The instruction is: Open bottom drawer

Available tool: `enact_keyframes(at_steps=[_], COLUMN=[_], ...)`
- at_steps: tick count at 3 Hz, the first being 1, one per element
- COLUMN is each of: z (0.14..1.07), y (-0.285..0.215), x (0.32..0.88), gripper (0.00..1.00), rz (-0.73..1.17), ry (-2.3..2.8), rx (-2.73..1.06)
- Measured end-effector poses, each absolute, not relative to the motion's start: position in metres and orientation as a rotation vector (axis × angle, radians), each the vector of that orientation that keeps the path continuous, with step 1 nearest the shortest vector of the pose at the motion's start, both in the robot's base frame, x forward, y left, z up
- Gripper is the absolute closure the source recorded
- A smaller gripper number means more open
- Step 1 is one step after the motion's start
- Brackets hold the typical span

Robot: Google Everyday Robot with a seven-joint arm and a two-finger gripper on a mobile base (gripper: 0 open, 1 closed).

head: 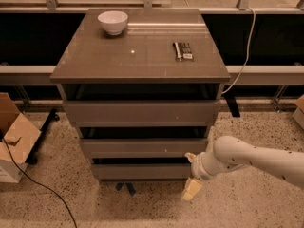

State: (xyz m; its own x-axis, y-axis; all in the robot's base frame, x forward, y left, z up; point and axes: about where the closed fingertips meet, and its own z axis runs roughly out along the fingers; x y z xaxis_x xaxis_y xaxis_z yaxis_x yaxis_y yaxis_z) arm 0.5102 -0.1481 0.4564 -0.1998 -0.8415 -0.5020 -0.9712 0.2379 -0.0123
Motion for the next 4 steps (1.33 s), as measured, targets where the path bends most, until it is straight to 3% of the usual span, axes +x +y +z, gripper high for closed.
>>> enact_keyframes(at_steps=[4], z=[0.379], y=[-0.147], x=[0.511], gripper=[0.00], rz=[0.505], ry=[2.176], rx=[-1.599])
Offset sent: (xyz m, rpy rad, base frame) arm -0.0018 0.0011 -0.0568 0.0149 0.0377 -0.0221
